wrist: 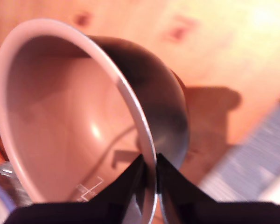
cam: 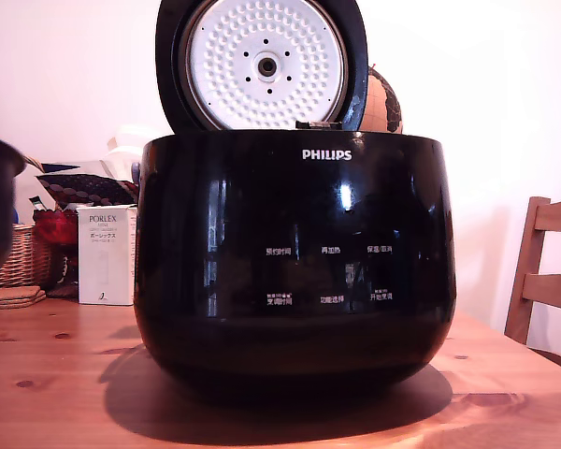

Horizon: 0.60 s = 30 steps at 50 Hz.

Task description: Pick up the metallic pot next to the rice cooker

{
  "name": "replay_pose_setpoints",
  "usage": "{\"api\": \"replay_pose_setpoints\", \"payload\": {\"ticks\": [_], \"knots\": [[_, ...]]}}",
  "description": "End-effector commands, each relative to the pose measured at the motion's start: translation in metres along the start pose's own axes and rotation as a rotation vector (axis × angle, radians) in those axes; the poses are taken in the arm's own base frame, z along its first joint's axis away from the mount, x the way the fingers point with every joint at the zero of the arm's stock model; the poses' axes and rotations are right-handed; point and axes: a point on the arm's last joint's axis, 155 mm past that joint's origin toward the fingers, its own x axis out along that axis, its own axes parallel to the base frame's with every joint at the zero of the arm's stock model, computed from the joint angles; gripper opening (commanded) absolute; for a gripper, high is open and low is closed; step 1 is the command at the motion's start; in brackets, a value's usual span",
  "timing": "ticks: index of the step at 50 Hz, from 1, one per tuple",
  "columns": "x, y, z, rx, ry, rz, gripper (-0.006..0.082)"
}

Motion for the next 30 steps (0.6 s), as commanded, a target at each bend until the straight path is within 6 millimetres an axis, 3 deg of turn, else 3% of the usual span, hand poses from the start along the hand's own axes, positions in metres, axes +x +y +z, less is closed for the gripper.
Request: {"api": "replay_pose_setpoints", "payload": {"ticks": [1, 18, 30], "knots": [[-0.019, 0.010, 0.007, -0.027, -0.051, 0.047, -0.0024], [-0.074, 0.026, 0.040, -0.018, -0.221, 0.123, -0.0024], [-0.104, 0.035, 0.052, -0.013, -0.309, 0.163, -0.0024]]}}
